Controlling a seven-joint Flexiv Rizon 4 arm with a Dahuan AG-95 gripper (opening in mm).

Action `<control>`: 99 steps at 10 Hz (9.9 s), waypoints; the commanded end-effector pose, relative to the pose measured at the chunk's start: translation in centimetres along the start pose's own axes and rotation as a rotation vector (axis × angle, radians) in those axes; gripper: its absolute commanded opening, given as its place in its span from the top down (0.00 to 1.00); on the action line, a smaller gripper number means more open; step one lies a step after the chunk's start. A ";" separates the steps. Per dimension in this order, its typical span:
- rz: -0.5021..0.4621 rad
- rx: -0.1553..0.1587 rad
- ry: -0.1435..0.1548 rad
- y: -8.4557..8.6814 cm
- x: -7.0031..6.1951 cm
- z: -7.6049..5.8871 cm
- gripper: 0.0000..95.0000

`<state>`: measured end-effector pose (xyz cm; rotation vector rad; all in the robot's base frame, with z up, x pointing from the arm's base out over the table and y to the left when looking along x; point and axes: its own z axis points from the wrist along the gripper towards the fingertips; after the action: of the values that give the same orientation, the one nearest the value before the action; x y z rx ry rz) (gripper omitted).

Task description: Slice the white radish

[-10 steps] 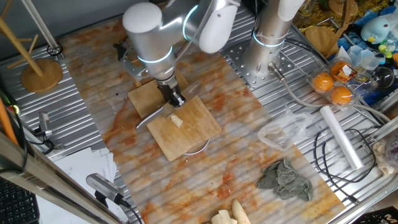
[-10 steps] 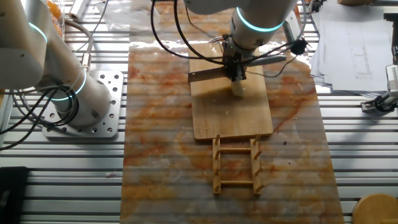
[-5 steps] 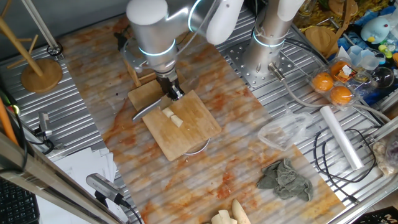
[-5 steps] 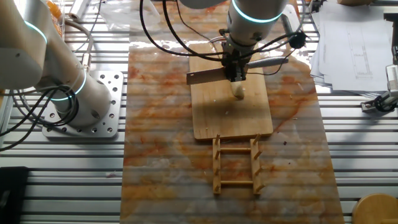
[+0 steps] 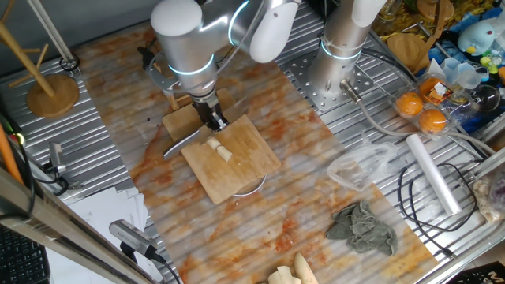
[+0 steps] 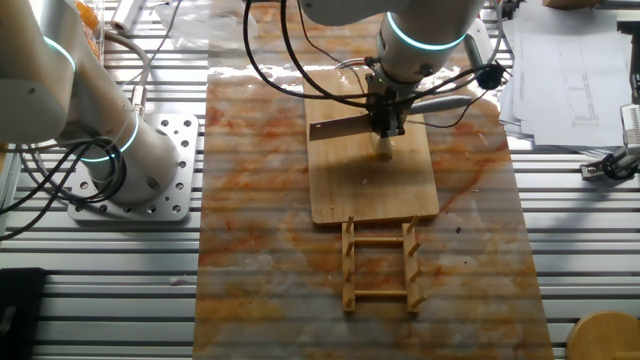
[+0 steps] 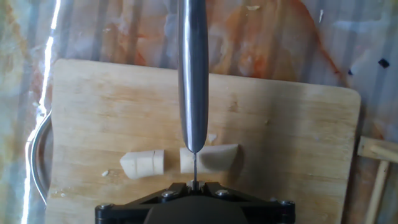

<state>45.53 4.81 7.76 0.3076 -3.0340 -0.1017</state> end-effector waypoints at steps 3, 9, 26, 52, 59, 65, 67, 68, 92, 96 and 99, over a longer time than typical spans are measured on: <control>-0.001 0.000 0.003 0.1 -0.2 0.3 1.00; -0.024 0.010 0.010 0.5 -1.1 6.6 1.00; 0.006 0.015 0.005 -1.7 -1.9 -0.1 1.00; 0.040 -0.015 0.004 -1.3 -0.4 3.5 1.00; -0.010 -0.010 0.010 -2.9 -0.8 0.0 1.00; -0.013 -0.008 0.005 -3.5 -1.8 0.6 1.00; -0.012 -0.008 0.006 -3.5 -1.8 0.7 1.00; -0.013 -0.008 0.007 -3.5 -1.8 0.7 1.00; -0.059 -0.018 0.030 -2.9 -2.3 7.2 1.00; -0.044 -0.040 0.030 -2.4 -2.0 4.9 1.00; -0.072 0.024 0.036 -2.6 -1.5 3.0 1.00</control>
<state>47.34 2.97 4.46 0.3740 -2.9926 -0.1616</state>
